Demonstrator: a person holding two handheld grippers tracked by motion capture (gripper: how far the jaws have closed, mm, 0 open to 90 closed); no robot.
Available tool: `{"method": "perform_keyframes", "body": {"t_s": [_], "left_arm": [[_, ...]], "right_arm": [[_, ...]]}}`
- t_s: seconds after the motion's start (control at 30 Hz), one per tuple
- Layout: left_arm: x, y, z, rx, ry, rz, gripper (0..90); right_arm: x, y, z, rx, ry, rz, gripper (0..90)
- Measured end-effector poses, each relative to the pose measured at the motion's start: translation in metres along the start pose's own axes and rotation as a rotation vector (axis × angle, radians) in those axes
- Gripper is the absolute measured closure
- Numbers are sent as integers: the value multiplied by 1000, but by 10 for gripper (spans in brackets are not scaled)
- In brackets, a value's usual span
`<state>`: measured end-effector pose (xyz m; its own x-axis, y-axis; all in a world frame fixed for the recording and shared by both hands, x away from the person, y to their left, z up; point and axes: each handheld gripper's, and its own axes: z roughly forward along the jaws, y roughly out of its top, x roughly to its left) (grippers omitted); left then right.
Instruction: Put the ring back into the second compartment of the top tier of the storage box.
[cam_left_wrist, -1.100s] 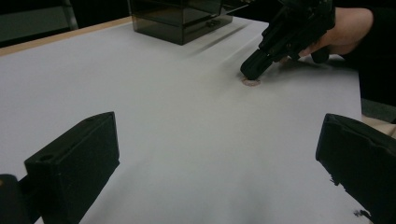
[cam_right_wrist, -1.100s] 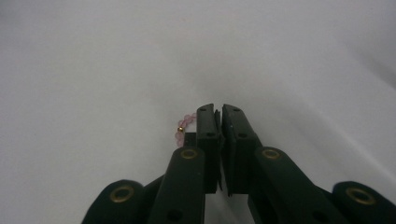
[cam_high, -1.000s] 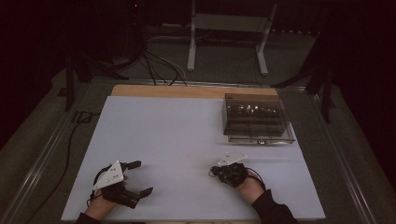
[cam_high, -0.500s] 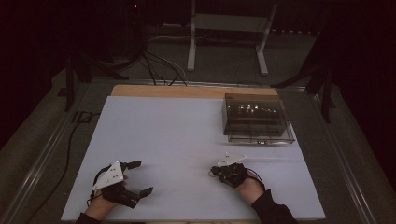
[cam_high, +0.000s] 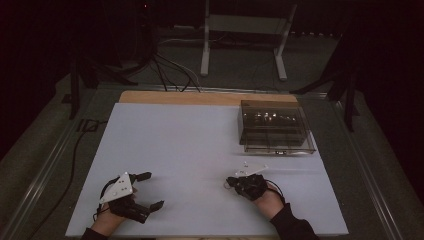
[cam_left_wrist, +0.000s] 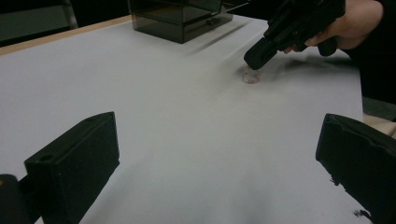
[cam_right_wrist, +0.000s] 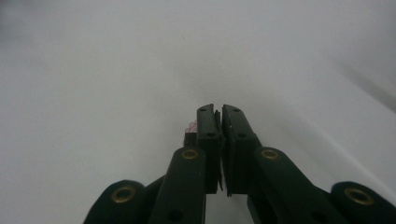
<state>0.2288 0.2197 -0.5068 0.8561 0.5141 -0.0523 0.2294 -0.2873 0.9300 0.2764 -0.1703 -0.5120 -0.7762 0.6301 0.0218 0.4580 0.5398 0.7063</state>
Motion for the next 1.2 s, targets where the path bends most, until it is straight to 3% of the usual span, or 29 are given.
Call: {"method": "perform_keyframes", "body": {"t_s": [0.77,1.2], "left_arm": [[1,0,1,1,-6,-6,7],[1,0,1,0,-6,-5,6]], "right_arm": [[3,8,-16,-37,-6,-8,883],[7,15,-25,-53,21,-15,882]]}}
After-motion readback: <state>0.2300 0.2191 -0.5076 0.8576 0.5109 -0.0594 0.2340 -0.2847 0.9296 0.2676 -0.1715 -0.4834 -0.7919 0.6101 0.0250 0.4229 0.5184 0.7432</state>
